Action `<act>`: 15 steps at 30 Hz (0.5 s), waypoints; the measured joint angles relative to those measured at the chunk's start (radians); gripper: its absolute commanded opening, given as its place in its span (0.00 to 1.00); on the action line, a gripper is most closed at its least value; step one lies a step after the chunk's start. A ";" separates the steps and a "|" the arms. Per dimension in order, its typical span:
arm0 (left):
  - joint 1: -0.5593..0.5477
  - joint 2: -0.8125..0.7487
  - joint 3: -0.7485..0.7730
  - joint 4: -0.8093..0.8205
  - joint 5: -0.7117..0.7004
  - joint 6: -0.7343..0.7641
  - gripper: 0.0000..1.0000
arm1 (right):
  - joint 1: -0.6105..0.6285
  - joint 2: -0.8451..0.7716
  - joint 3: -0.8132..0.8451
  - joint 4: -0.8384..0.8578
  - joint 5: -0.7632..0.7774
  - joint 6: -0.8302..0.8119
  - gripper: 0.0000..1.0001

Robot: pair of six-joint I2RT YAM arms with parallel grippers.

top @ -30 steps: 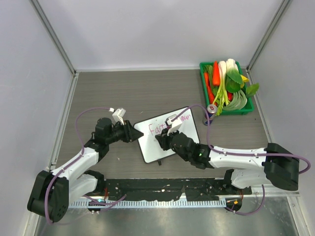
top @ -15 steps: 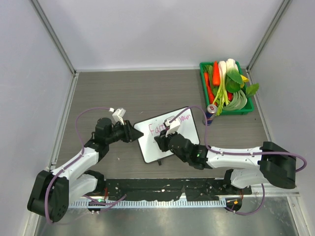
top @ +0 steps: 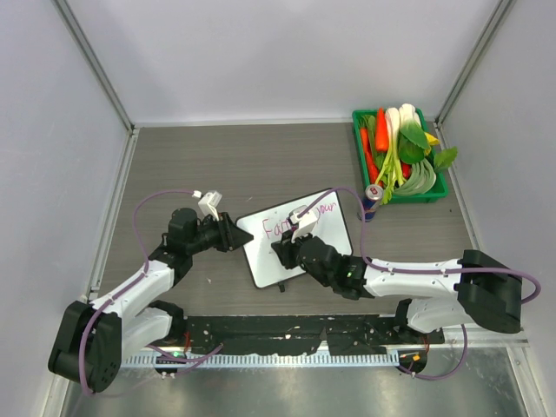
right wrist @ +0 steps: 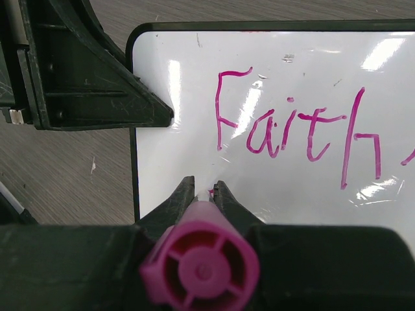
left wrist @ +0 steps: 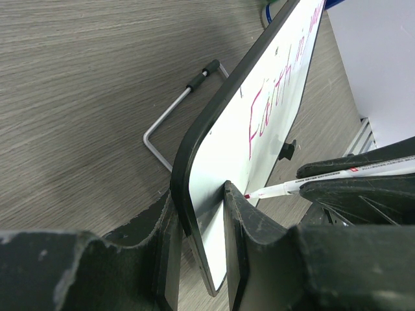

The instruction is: Write a sentence on the whiteboard

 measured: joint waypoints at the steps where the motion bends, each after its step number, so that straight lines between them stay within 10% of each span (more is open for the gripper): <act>1: 0.000 0.000 0.000 0.000 0.000 0.000 0.00 | 0.000 0.000 0.000 -0.002 -0.001 0.000 0.01; 15: 0.000 0.000 0.000 0.000 0.000 0.000 0.00 | 0.003 -0.013 -0.005 -0.034 0.011 0.024 0.01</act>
